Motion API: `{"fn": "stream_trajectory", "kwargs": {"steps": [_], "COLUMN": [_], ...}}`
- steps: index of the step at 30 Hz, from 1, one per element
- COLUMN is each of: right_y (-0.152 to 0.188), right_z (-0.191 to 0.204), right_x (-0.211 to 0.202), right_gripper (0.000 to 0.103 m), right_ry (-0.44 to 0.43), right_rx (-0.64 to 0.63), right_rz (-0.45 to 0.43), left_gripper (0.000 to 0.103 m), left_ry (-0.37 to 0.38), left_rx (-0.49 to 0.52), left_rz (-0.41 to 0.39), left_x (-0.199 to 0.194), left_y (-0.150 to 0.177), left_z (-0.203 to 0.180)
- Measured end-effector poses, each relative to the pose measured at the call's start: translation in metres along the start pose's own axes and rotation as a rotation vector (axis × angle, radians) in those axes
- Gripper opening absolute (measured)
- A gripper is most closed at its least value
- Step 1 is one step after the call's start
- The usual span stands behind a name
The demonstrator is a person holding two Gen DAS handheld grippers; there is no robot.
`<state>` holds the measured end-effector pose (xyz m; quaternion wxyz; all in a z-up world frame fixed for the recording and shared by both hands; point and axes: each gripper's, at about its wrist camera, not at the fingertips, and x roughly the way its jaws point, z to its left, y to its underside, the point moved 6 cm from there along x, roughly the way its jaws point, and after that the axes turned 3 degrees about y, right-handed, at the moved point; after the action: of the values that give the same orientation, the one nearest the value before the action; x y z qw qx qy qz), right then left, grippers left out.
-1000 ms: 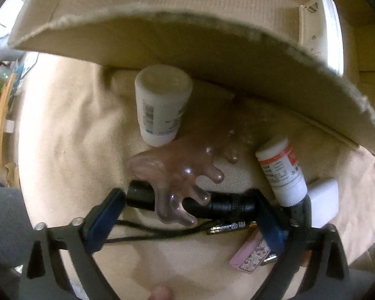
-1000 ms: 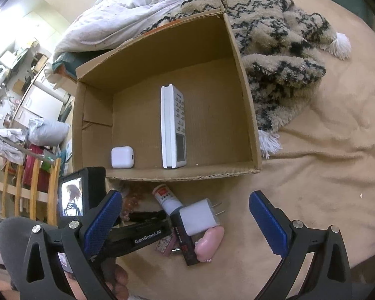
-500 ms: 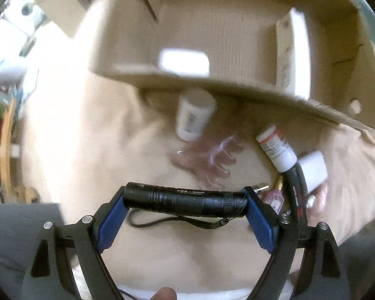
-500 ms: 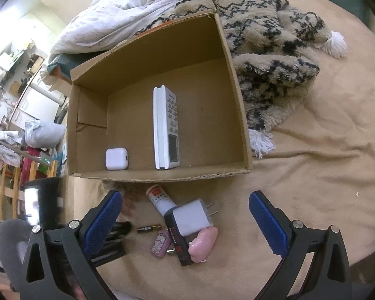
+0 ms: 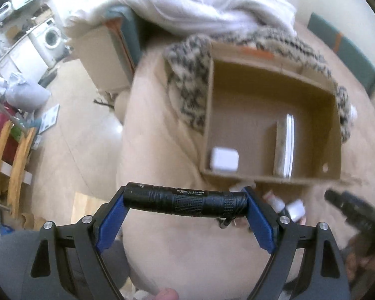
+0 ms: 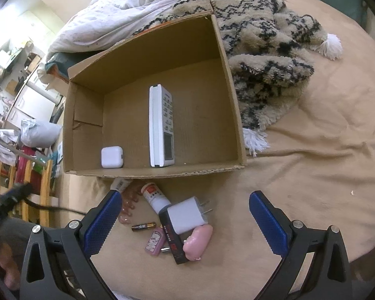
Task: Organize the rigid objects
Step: 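Lift the flashlight with the left tool while the right tool grasps the black lighter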
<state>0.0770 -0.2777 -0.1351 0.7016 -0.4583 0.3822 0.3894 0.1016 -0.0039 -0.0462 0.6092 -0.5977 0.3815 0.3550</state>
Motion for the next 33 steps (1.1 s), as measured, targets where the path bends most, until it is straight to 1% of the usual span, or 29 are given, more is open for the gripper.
{"fn": "stream_trajectory", "kwargs": {"steps": [3, 7, 11, 13, 14, 16, 19, 20, 22, 23, 24, 26, 28, 31, 33], "right_y": [0.0, 0.001, 0.004, 0.007, 0.009, 0.013, 0.023, 0.027, 0.035, 0.039, 0.043, 0.051, 0.054, 0.057, 0.06], "right_z": [-0.003, -0.004, -0.003, -0.002, -0.001, 0.002, 0.007, 0.011, 0.019, 0.023, 0.027, 0.034, 0.038, 0.047, 0.05], "right_x": [0.002, 0.005, 0.008, 0.011, 0.013, 0.017, 0.024, 0.026, 0.031, 0.035, 0.039, 0.046, 0.051, 0.056, 0.065], "right_gripper": [0.103, 0.103, 0.103, 0.103, 0.103, 0.103, 0.103, 0.101, 0.063, 0.057, 0.051, 0.048, 0.047, 0.046, 0.044], "right_ry": [0.01, 0.018, 0.016, 0.01, 0.003, -0.026, -0.12, -0.159, -0.22, -0.24, -0.242, -0.221, -0.188, -0.172, -0.137], "right_rx": [0.005, 0.007, 0.006, 0.004, 0.003, 0.003, 0.034, 0.04, 0.033, 0.027, 0.015, -0.02, -0.045, -0.079, -0.112], "right_rz": [0.001, 0.004, 0.018, 0.033, 0.044, 0.072, 0.146, 0.173, 0.229, 0.254, 0.277, 0.312, 0.319, 0.337, 0.36], "left_gripper": [0.087, 0.087, 0.087, 0.087, 0.087, 0.087, 0.087, 0.087, 0.087, 0.087, 0.087, 0.087, 0.087, 0.087, 0.087], "left_ry": [0.002, -0.011, -0.029, -0.031, -0.03, -0.016, 0.001, 0.002, 0.015, 0.023, 0.03, 0.04, 0.049, 0.057, 0.063], "left_rx": [-0.007, 0.002, 0.028, 0.046, 0.052, 0.062, 0.082, 0.089, 0.093, 0.09, 0.089, 0.087, 0.084, 0.075, 0.07], "left_rz": [-0.03, -0.036, -0.025, -0.005, 0.008, 0.059, 0.098, 0.101, 0.111, 0.118, 0.124, 0.134, 0.135, 0.138, 0.142], "left_x": [-0.004, 0.004, 0.027, 0.04, 0.045, 0.058, 0.067, 0.068, 0.068, 0.068, 0.069, 0.068, 0.067, 0.066, 0.066], "left_y": [-0.009, -0.018, -0.011, -0.004, -0.001, 0.006, 0.011, 0.012, 0.014, 0.015, 0.015, 0.017, 0.017, 0.017, 0.017], "left_z": [0.005, 0.013, 0.009, 0.007, 0.006, 0.002, -0.006, -0.008, -0.01, -0.011, -0.011, -0.011, -0.011, -0.01, -0.009]}}
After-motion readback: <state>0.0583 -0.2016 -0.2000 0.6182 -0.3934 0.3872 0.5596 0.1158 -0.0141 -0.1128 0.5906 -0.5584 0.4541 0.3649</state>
